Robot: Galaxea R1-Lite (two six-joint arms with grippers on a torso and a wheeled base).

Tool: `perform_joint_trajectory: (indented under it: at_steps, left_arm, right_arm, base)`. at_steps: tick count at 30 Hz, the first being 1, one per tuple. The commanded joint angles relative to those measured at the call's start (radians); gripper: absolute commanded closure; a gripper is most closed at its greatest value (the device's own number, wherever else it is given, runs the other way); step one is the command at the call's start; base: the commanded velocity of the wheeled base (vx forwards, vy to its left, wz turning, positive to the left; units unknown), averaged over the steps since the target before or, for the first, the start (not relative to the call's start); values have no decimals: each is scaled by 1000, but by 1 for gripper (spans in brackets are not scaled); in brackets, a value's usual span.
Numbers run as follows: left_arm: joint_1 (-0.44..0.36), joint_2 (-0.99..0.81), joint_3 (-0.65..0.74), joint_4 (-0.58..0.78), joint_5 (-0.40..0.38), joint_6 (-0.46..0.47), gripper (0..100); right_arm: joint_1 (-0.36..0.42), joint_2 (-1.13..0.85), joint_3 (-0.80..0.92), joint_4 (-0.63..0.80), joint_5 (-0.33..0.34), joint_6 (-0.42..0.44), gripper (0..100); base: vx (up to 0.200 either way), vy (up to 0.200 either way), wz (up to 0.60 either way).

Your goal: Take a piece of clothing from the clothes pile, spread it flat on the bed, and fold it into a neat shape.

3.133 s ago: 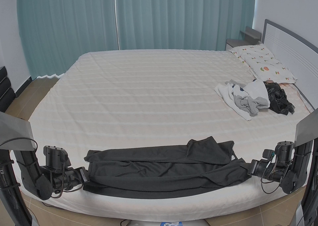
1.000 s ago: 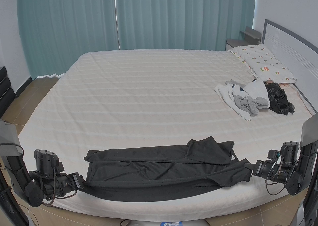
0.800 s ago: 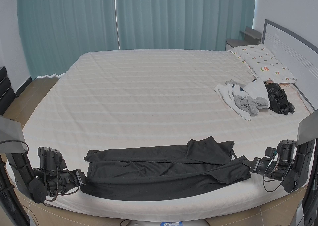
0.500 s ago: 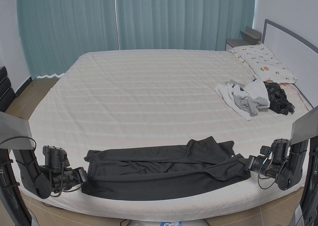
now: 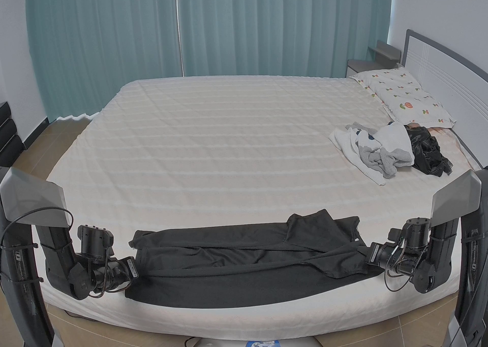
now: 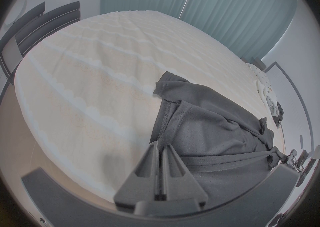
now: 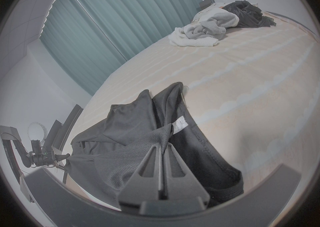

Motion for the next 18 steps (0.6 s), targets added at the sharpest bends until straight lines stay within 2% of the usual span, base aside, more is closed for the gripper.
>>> perform_joint_trajectory:
  at_steps: [1, 12, 13, 15, 16, 18]
  left_arm:
    - [-1, 47, -21, 0, 0, -1, 100]
    - [-4, 94, -56, 0, 23, -5, 100]
    - [-4, 97, -56, 0, 23, -5, 0]
    - [-5, 103, -56, -1, 23, -5, 0]
    - [-5, 103, -56, -1, 23, -5, 0]
    - [-5, 102, -56, -1, 25, -4, 0]
  right_arm:
    - [3, 36, -9, -2, 1, 4, 100]
    - [24, 77, -53, -5, -24, 8, 100]
    - [26, 77, -55, -4, -25, 8, 100]
    - [29, 79, -55, -2, -25, 8, 100]
    - [29, 79, -55, -2, -25, 8, 0]
    - [27, 74, -50, -8, -24, 8, 0]
  base:
    - [0, 0, 0]
    - [0, 0, 0]
    - [0, 0, 0]
    - [0, 0, 0]
    - [0, 0, 0]
    - [0, 0, 0]
